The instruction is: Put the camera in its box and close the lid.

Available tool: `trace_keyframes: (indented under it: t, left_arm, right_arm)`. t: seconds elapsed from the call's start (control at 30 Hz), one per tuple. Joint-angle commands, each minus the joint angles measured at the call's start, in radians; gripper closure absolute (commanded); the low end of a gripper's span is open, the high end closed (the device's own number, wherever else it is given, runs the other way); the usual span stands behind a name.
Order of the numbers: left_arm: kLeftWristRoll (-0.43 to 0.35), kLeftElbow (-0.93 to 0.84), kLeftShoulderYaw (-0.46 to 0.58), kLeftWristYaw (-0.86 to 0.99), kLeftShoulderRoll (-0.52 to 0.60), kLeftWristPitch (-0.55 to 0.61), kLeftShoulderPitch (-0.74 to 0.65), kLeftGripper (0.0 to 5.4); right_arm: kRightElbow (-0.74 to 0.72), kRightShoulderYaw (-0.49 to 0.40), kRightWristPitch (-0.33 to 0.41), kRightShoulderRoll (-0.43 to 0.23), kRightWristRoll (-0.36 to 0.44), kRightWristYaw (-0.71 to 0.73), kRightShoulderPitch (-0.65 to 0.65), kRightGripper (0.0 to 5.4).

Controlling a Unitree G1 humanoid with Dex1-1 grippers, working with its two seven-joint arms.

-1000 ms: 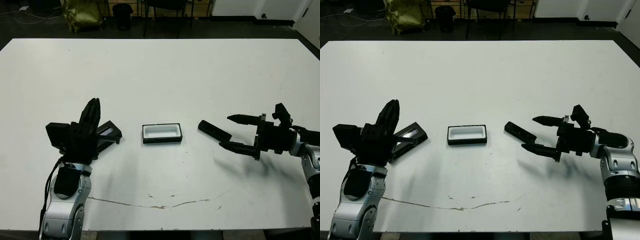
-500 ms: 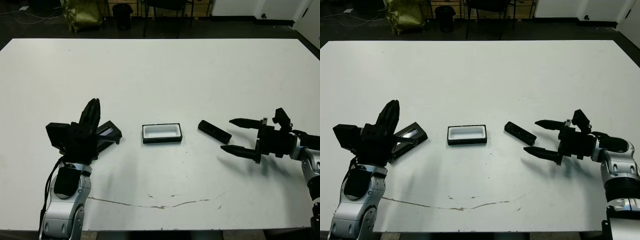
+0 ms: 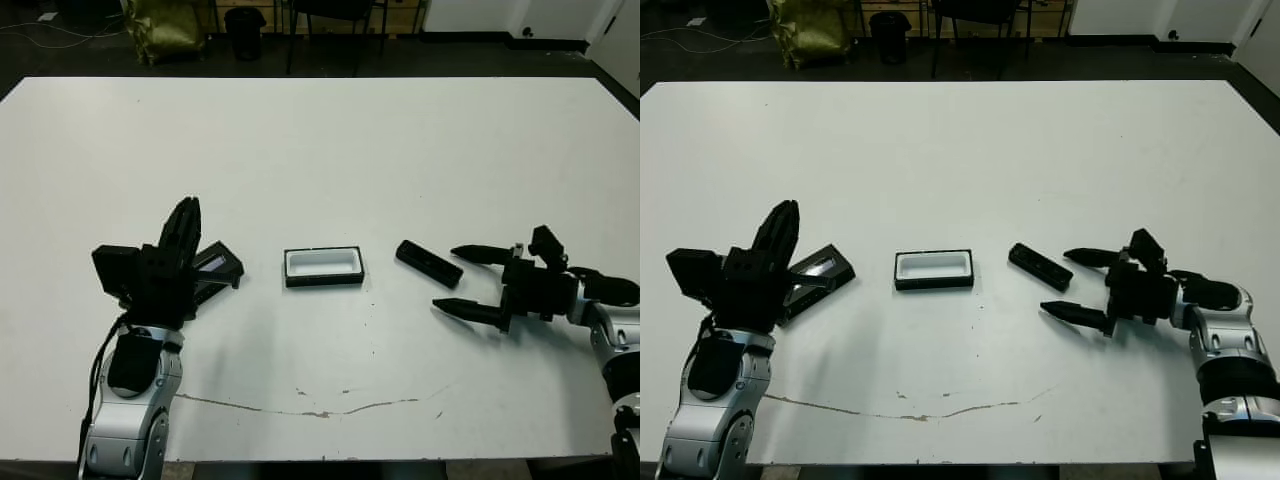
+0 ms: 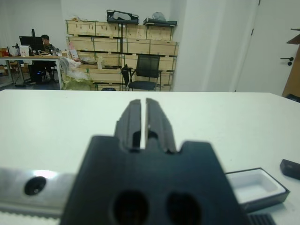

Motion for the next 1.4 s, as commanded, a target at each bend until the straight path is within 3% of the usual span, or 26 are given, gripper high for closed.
trace_keyframes:
  t: [0.03,0.27,0.37,0.5,0.67,1.0,1.4]
  left_arm:
    - [0.005,0.015,0.002,-0.002,0.005,0.009,0.018,5.4]
    - [0.001,0.012,0.002,-0.002,0.004,0.015,0.018,5.4]
    - [-0.003,0.013,0.003,-0.004,0.003,0.01,0.019,5.4]
    - [-0.006,0.01,0.004,-0.004,0.003,0.015,0.02,5.4]
    - [-0.004,0.006,0.004,0.001,0.001,0.024,0.019,5.4]
    - [-0.001,0.009,0.005,-0.001,0.004,0.02,0.019,5.4]
    - [-0.008,0.002,0.005,0.001,0.0,0.026,0.022,5.4]
  right_arm:
    - [-0.003,0.016,0.022,0.01,-0.02,-0.014,0.02,0.02]
    - [0.037,0.021,-0.008,0.024,-0.026,-0.015,0.015,0.08]
    - [0.057,0.022,-0.02,0.031,-0.027,-0.009,0.01,0.44]
    - [0.078,0.027,-0.046,0.037,-0.039,-0.018,0.006,1.34]
    - [0.043,0.049,0.004,0.03,-0.056,-0.039,0.016,2.47]
    - [0.009,0.061,0.032,0.044,-0.055,-0.098,0.046,4.62]
    - [-0.096,0.073,0.164,0.028,-0.059,-0.165,0.074,4.76]
